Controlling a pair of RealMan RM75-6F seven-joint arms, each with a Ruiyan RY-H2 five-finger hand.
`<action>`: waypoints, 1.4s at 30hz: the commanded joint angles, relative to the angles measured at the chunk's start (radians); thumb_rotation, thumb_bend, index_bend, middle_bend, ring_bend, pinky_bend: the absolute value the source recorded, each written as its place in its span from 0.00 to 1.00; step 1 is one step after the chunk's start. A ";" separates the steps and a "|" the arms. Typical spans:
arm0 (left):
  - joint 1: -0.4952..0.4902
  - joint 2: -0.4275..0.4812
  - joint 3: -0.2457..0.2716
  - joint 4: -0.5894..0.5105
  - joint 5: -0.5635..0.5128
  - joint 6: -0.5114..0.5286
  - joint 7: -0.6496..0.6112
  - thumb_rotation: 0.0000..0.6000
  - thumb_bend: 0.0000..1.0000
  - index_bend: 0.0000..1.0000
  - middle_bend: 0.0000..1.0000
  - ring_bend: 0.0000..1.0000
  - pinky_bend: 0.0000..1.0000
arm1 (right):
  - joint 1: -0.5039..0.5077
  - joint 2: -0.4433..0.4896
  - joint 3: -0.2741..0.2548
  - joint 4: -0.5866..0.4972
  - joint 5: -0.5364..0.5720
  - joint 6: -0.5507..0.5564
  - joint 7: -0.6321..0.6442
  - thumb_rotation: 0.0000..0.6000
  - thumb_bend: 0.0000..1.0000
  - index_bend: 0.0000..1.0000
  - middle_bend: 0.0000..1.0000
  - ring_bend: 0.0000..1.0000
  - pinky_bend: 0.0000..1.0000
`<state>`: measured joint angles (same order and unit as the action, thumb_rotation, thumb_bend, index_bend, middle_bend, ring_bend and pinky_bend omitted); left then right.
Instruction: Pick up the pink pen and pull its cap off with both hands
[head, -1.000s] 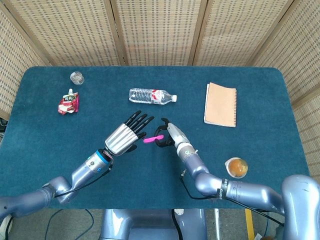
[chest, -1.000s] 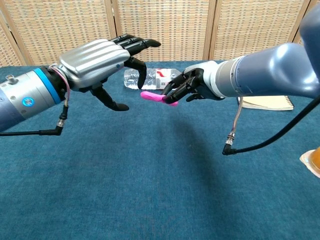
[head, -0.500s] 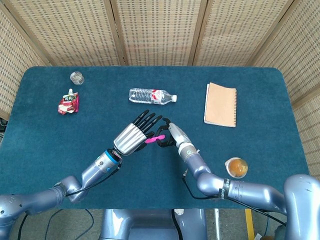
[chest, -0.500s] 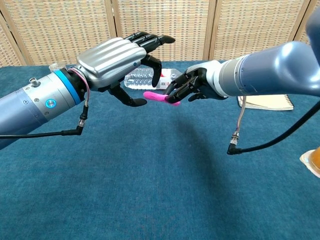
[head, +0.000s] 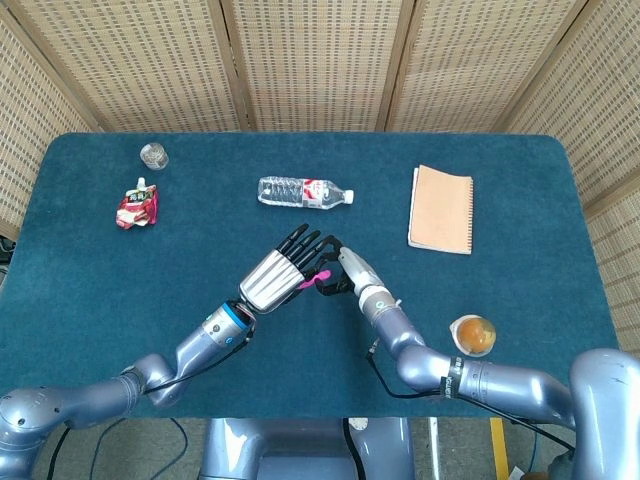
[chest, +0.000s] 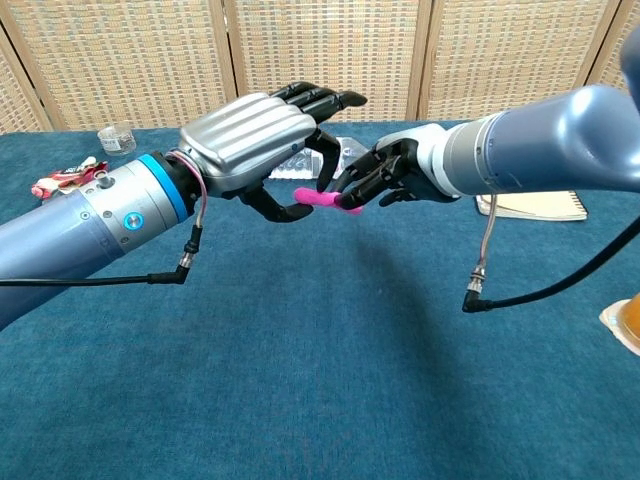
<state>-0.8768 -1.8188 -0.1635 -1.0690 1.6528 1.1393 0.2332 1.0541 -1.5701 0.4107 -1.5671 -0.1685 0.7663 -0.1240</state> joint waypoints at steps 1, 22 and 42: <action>-0.004 -0.003 0.000 -0.005 -0.006 -0.007 0.012 1.00 0.33 0.55 0.00 0.00 0.00 | -0.001 0.001 -0.002 0.004 0.000 -0.004 0.005 1.00 0.62 0.64 0.02 0.00 0.00; -0.025 -0.024 -0.007 0.001 -0.049 -0.015 0.065 1.00 0.33 0.55 0.00 0.00 0.00 | -0.004 0.022 -0.020 0.009 -0.019 -0.037 0.044 1.00 0.64 0.64 0.02 0.00 0.00; -0.031 -0.023 -0.003 -0.003 -0.069 -0.003 0.063 1.00 0.46 0.78 0.00 0.00 0.00 | 0.000 0.038 -0.038 0.001 -0.028 -0.039 0.069 1.00 0.64 0.65 0.03 0.00 0.00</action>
<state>-0.9083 -1.8423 -0.1670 -1.0717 1.5841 1.1359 0.2965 1.0542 -1.5322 0.3733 -1.5658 -0.1963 0.7266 -0.0559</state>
